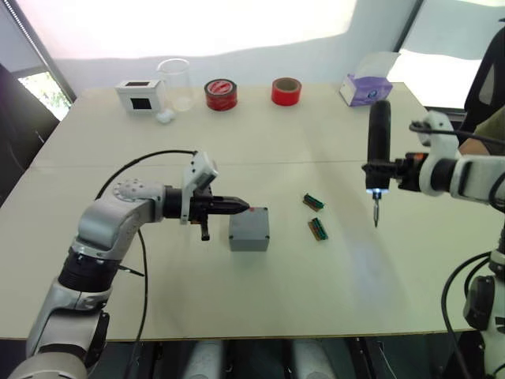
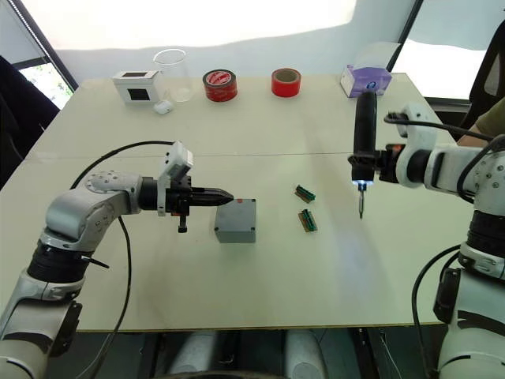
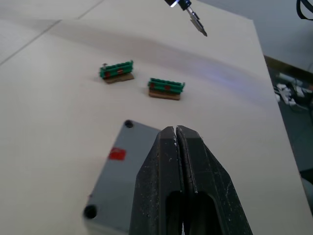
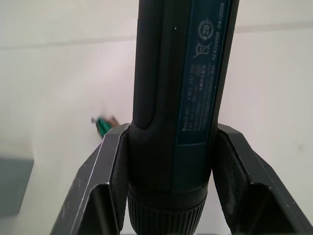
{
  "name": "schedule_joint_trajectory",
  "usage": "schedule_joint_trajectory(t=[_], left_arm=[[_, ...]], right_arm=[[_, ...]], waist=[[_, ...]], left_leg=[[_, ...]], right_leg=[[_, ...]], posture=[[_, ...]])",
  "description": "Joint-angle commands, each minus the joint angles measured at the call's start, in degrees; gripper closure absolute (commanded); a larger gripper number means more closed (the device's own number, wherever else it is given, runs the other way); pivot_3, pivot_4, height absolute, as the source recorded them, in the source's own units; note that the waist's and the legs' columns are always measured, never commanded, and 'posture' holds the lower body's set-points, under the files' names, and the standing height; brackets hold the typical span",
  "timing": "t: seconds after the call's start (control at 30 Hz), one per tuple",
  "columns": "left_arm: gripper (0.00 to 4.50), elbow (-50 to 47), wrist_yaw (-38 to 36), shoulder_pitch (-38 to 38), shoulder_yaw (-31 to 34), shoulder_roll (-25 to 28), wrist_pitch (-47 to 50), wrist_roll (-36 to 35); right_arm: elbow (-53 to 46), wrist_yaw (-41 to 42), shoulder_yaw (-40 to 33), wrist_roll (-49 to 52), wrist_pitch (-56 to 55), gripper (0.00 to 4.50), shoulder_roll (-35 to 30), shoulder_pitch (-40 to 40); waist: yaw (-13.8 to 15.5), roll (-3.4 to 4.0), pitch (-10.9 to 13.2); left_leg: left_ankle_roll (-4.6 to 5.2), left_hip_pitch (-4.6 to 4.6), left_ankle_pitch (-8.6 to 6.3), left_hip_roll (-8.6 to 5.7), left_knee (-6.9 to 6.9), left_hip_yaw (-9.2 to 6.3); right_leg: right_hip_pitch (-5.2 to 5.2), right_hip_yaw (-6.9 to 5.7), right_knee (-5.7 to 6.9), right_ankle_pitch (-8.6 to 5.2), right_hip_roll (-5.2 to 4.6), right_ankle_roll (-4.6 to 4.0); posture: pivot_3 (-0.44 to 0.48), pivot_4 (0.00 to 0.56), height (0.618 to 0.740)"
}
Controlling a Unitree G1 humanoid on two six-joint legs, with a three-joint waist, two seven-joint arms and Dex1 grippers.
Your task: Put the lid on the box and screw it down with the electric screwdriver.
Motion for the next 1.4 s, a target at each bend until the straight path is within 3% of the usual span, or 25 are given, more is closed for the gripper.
schedule_joint_trajectory(t=[0.03,0.23,0.6,0.67,0.73,0.77,0.83,0.93,1.1,1.23,1.33,1.4], left_arm=[[4.5,-4.0,-1.2,-1.5,-3.1,-0.7,-3.0,1.2],[4.5,-1.2,0.0,-0.9,-10.3,-1.2,-12.4,10.9],[4.5,-2.4,2.2,-0.1,-8.4,-3.2,-11.2,9.8],[4.5,-2.3,2.8,0.3,-7.0,-3.0,-9.2,8.6],[4.5,-2.4,3.7,0.4,-5.8,-3.3,-8.1,7.9],[4.5,-2.2,4.8,0.4,-4.8,-3.8,-7.0,7.3],[4.5,-1.7,7.3,-0.1,-3.2,-4.7,-4.7,6.8],[4.5,-1.4,10.0,-1.9,-2.7,-4.4,2.4,6.2],[4.5,-0.4,15.2,-4.2,6.8,-8.9,8.2,-0.6],[4.5,1.0,21.7,-4.6,14.6,-13.5,1.4,-1.2],[4.5,1.3,21.5,-4.3,15.8,-12.1,-2.4,0.1],[4.5,2.5,19.3,-4.4,16.1,-9.3,0.0,-1.6]], right_arm=[[-1.1,6.3,4.1,0.3,1.8,2.68,-6.6,5.4],[2.0,10.8,11.2,-4.1,-0.8,2.68,-7.1,5.5],[5.0,15.4,17.7,-10.9,-3.8,2.68,-6.3,5.0],[5.6,15.9,19.5,-12.9,-5.7,1.67,-5.9,5.1],[6.2,16.7,19.8,-13.7,-6.4,1.12,-5.8,5.0],[6.7,17.0,19.7,-14.0,-6.4,0.59,-5.7,4.8],[8.2,17.4,18.6,-14.3,-5.8,0.03,-5.1,3.9],[11.1,16.6,16.4,-15.5,-5.8,0.03,-4.0,2.4],[10.3,15.7,10.8,-15.8,-6.0,0.03,-2.2,0.5],[3.3,12.2,1.2,-14.7,-10.6,0.03,2.8,0.0],[-5.3,10.5,-3.2,-13.6,-14.6,0.03,7.1,1.4],[-9.7,9.7,-5.8,-11.9,-15.4,0.03,10.2,1.2]], waist=[[0.3,-0.01,0.0],[0.0,0.07,0.0],[0.5,0.05,0.1],[0.4,0.05,0.1],[0.3,0.03,0.0],[0.4,0.03,0.0],[0.5,0.0,0.1],[0.5,-0.06,0.0],[0.5,-0.06,0.1],[0.3,-0.05,0.0],[0.3,-0.05,0.0],[0.4,-0.05,0.0]], left_leg=[[0.01,0.0,-0.01,0.03,0.0,0.0],[0.03,0.06,-0.02,0.06,0.13,0.09],[0.05,0.01,-0.03,0.06,0.13,0.01],[0.05,0.03,-0.03,0.06,0.14,0.0],[0.05,0.07,-0.03,0.07,0.15,-0.03],[0.05,0.08,-0.03,0.07,0.2,-0.05],[0.05,0.1,-0.03,0.06,0.24,-0.08],[0.06,0.09,-0.04,0.05,0.29,-0.12],[0.07,0.07,-0.04,0.03,0.29,-0.13],[0.06,0.07,-0.04,0.04,0.23,-0.13],[0.0,0.07,0.0,0.06,0.19,-0.11],[-0.03,0.07,0.01,0.07,0.17,-0.11]], right_leg=[[0.0,0.0,-0.03,0.0,0.05,0.0],[0.13,0.08,-0.16,0.06,0.09,0.11],[0.15,0.01,-0.24,0.07,0.11,0.12],[0.18,0.0,-0.24,0.07,0.11,0.12],[0.23,-0.02,-0.25,0.07,0.12,0.13],[0.28,-0.05,-0.24,0.07,0.12,0.13],[0.35,-0.06,-0.26,0.1,0.12,0.17],[0.41,-0.08,-0.34,0.14,0.12,0.25],[0.4,-0.09,-0.36,0.15,0.12,0.27],[0.34,-0.08,-0.36,0.15,0.12,0.27],[0.29,-0.06,-0.33,0.15,0.16,0.27],[0.28,-0.06,-0.32,0.15,0.17,0.27]], posture=[[0.0,0.15,0.74],[0.0,0.15,0.74],[0.0,0.15,0.74],[0.0,0.15,0.74],[0.0,0.15,0.74],[0.0,0.15,0.74],[0.0,0.15,0.74],[0.0,0.15,0.74],[0.0,0.15,0.74],[0.0,0.15,0.74],[0.0,0.15,0.74],[0.0,0.15,0.74]])
